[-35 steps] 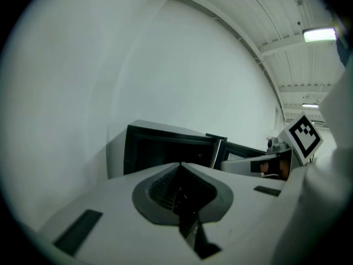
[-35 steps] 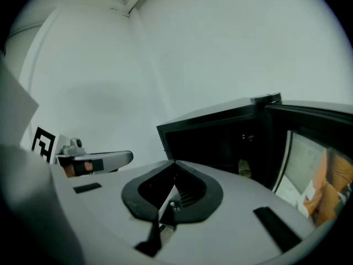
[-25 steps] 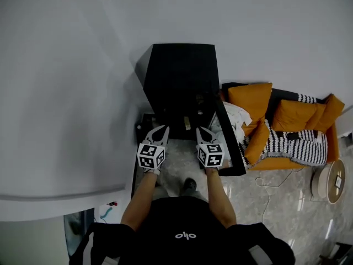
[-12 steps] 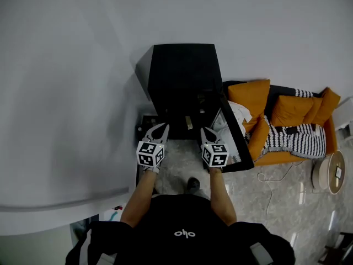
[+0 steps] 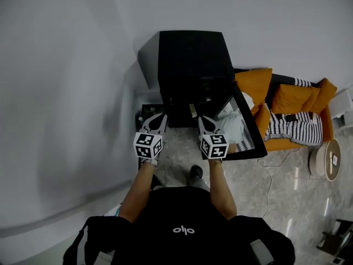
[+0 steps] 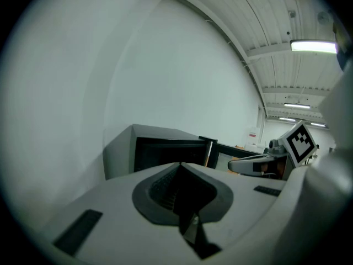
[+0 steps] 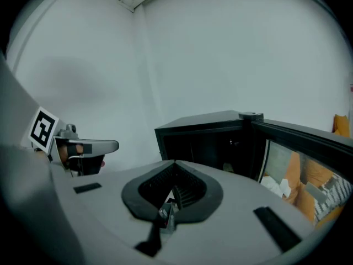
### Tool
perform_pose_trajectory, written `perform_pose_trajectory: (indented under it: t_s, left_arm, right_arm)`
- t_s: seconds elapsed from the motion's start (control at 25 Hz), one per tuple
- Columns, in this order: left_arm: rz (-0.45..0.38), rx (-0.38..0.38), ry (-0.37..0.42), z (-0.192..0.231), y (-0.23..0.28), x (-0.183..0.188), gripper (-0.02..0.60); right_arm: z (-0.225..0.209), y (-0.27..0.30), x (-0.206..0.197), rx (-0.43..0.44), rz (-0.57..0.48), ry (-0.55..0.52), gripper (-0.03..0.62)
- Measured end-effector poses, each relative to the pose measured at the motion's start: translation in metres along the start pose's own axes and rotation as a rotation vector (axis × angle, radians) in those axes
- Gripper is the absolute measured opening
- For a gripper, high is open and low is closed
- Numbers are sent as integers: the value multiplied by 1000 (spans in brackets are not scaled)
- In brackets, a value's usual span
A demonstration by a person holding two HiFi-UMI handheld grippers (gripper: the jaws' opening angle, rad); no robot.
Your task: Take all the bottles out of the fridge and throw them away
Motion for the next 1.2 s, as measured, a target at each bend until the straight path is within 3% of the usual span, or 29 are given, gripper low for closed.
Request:
perform_pose_trajectory:
  t_s: [0.48, 1.2]
  left_arm:
    - [11, 3, -34, 15, -6, -20, 6]
    - [91, 14, -82, 19, -6, -83, 6]
  right_arm:
    - [15, 21, -15, 24, 49, -30, 9]
    - [3, 37, -79, 36, 165, -18, 9]
Point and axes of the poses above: the fingertips, and each gripper's own axes: y forward along the fingers, z to its left, x out of its top, the point moved 8 cm from there along -y, backward along the fingers, and after that the axes turned 7 degrees about -z, right-handed, at the moved point
